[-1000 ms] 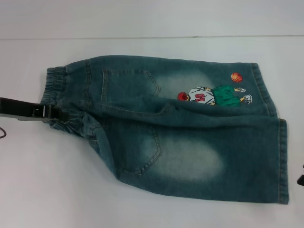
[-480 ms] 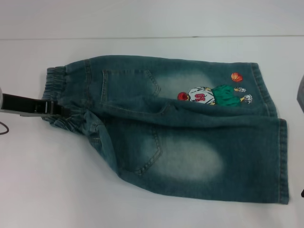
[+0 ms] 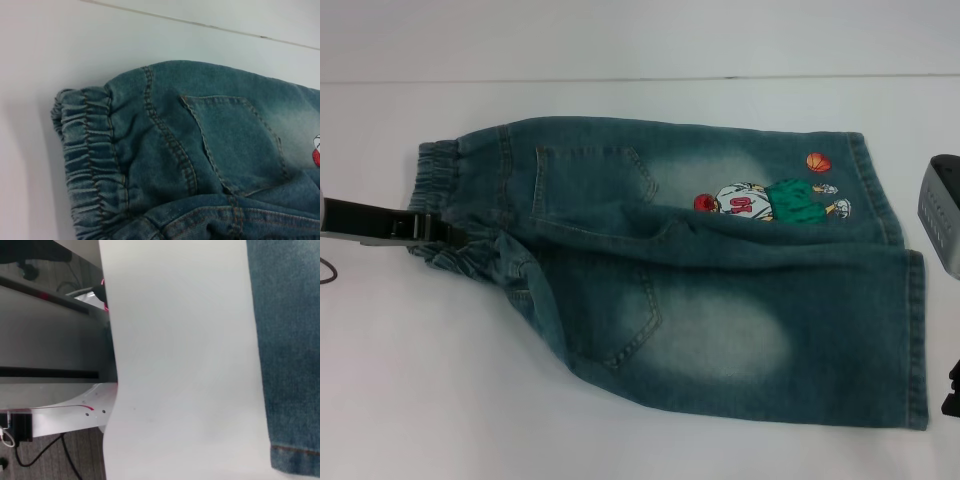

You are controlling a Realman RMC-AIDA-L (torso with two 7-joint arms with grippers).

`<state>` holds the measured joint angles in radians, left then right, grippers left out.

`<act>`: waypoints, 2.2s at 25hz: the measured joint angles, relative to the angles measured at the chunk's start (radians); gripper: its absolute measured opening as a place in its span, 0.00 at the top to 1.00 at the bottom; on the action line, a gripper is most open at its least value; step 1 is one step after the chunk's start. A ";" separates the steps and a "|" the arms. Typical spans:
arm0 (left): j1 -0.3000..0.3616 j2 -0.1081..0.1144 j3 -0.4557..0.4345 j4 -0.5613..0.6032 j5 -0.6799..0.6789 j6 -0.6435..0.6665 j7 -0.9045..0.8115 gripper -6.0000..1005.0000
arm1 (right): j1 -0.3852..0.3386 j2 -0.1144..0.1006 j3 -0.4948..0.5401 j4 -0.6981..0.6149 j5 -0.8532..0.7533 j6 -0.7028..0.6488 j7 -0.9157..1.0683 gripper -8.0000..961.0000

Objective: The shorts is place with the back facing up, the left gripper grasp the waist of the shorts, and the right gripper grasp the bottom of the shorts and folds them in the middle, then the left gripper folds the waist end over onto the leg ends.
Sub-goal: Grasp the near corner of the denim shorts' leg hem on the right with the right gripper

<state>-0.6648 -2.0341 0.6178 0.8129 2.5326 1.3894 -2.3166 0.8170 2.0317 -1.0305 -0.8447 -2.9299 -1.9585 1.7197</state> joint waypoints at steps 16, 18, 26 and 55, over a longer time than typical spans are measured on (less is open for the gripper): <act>-0.002 0.000 0.000 0.005 -0.001 0.000 0.000 0.95 | 0.004 0.003 -0.051 0.038 0.000 0.051 0.027 0.13; -0.002 0.000 0.000 0.005 -0.001 0.000 0.000 0.95 | 0.004 0.003 -0.055 0.042 0.000 0.058 0.031 0.13; -0.003 0.000 -0.001 0.001 -0.002 0.000 0.007 0.95 | 0.008 0.011 -0.064 0.054 0.000 0.075 0.034 0.14; -0.001 0.000 -0.002 0.000 -0.002 -0.006 0.013 0.95 | 0.021 0.020 -0.082 0.079 0.000 0.103 0.035 0.19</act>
<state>-0.6657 -2.0340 0.6157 0.8130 2.5311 1.3830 -2.3040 0.8379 2.0522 -1.1121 -0.7661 -2.9298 -1.8555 1.7550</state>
